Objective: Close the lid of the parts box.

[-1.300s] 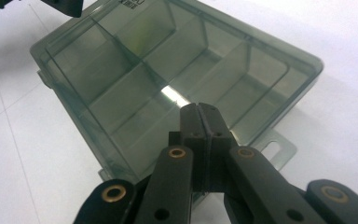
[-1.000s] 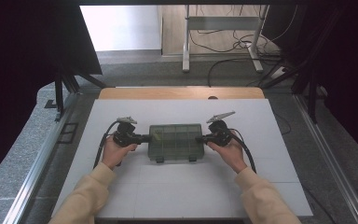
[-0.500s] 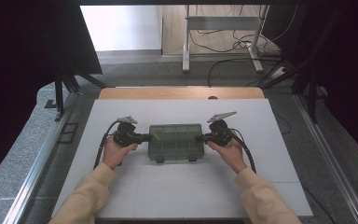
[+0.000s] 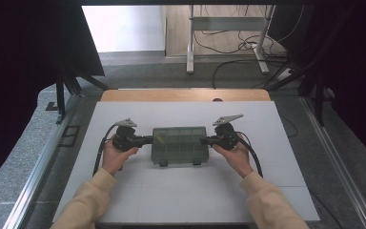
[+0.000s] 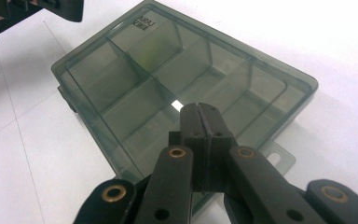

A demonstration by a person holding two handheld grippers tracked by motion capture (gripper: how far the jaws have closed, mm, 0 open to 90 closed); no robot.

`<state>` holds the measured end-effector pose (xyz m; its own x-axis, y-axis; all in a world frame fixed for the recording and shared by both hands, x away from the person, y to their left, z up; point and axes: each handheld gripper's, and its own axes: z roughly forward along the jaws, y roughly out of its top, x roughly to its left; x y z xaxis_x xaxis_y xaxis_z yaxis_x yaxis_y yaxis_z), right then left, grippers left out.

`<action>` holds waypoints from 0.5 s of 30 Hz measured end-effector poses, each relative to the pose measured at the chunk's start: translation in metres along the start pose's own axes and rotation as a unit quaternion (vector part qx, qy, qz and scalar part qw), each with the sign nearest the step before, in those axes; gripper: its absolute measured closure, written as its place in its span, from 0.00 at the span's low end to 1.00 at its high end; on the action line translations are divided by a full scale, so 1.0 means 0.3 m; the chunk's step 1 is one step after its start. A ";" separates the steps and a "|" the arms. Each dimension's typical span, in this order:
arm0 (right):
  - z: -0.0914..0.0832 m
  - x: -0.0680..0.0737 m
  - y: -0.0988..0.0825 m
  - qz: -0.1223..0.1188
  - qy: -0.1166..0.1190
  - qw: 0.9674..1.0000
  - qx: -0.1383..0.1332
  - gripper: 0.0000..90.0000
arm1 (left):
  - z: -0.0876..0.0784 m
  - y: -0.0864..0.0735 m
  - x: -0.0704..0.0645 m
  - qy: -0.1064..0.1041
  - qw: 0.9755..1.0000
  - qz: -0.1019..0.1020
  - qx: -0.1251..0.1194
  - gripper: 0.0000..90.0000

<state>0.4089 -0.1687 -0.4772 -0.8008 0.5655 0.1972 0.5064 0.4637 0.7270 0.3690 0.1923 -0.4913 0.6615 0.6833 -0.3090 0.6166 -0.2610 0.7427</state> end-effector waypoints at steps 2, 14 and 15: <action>-0.010 0.002 -0.006 0.001 -0.003 1.000 -0.004 1.00 | -0.008 -0.004 -0.006 0.005 1.000 0.004 -0.001 1.00; -0.099 0.046 -0.036 -0.011 -0.023 0.999 -0.026 1.00 | -0.071 -0.043 -0.033 0.013 1.000 0.005 -0.019 1.00; -0.107 0.049 -0.040 -0.012 -0.025 0.999 -0.028 1.00 | -0.078 -0.047 -0.036 0.014 1.000 0.003 -0.022 1.00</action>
<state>0.3808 -0.1879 -0.4620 -0.7942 0.5895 0.1472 0.4680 0.4391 0.7669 0.3433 0.2046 -0.4847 0.6521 0.7014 -0.2877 0.5931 -0.2356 0.7699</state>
